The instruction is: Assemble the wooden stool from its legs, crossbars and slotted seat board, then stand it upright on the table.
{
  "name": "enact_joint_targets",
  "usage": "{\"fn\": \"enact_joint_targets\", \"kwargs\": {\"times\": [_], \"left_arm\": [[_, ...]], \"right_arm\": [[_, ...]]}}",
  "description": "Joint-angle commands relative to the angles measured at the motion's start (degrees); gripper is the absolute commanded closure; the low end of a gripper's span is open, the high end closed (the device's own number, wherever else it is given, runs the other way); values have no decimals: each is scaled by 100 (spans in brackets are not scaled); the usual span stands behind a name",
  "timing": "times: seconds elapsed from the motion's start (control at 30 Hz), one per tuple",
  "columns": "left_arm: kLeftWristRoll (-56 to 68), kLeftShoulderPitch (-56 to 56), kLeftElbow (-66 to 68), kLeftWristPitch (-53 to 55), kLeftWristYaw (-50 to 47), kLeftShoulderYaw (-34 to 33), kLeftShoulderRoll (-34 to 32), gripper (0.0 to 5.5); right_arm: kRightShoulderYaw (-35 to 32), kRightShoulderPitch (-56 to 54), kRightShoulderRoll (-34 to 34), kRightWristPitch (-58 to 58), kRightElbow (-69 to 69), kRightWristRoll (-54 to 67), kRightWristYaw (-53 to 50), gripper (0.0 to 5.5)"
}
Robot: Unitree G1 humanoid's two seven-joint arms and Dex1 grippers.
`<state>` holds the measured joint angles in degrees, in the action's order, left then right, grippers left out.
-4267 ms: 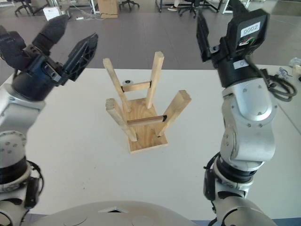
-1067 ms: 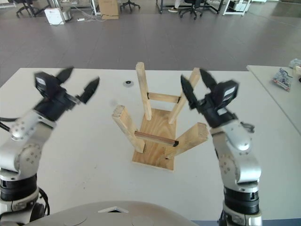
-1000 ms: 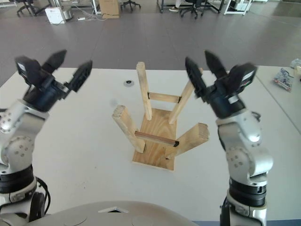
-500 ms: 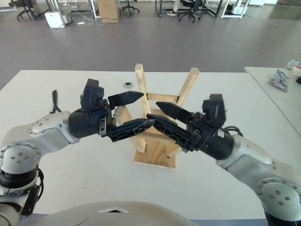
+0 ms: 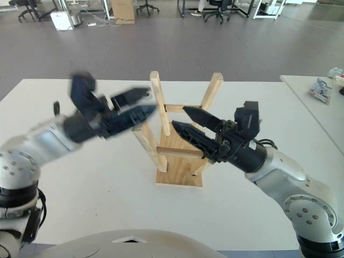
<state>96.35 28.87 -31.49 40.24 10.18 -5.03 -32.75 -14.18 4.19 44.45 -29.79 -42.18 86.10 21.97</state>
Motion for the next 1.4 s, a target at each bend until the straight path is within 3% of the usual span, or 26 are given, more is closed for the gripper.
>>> {"fn": "enact_joint_targets", "kwargs": {"times": [0.03, 0.2, 0.27, 0.33, 0.4, 0.47, 0.7, 0.87, 1.03, 1.13, 1.23, 1.4], "left_arm": [[263, 1158, 570, -190, -252, -398, -132, 12], [-1229, 1427, 492, -159, -496, 733, 641, 12], [-2245, 701, 472, 450, -967, 1950, 719, 12], [-3062, -592, 526, 917, -902, 3279, 606, 12], [-3484, -1591, 667, 928, -707, 3831, 507, 12], [-3561, -1917, 645, 816, -676, 3786, 549, 12], [-3711, -1534, 398, 768, -609, 3470, 834, 12], [-3421, -598, 333, 513, -634, 2525, 1085, 12], [-3241, 910, 236, 49, -1643, 1343, 1945, 12], [-3103, 1749, 185, 71, -1926, 554, 1712, 12], [-3501, 1905, 750, -75, -1475, -327, 927, 12], [-5459, 1025, 2046, -1055, -242, -83, 165, 12]], "right_arm": [[-559, -712, 69, 163, 242, 944, -428, 234], [-1075, -1510, -178, 588, 355, 2517, -898, 234], [-738, -875, 23, 68, 289, 1753, -672, 234], [62, 14, 190, -527, 66, 521, -310, 234], [645, 583, 183, -703, 106, -434, -112, 234], [728, 843, 75, -610, 313, -839, 47, 234], [604, 686, -80, -181, 572, -935, 180, 234], [225, 319, -10, -64, 835, -571, 264, 234], [-580, -738, 273, -90, 1475, -50, 490, 234], [-1007, -1254, 382, -183, 1478, 511, 467, 234], [-1108, -1454, 449, -309, 1256, 557, 538, 234], [-1069, -1142, 761, -901, 959, 706, 960, 234]]}}
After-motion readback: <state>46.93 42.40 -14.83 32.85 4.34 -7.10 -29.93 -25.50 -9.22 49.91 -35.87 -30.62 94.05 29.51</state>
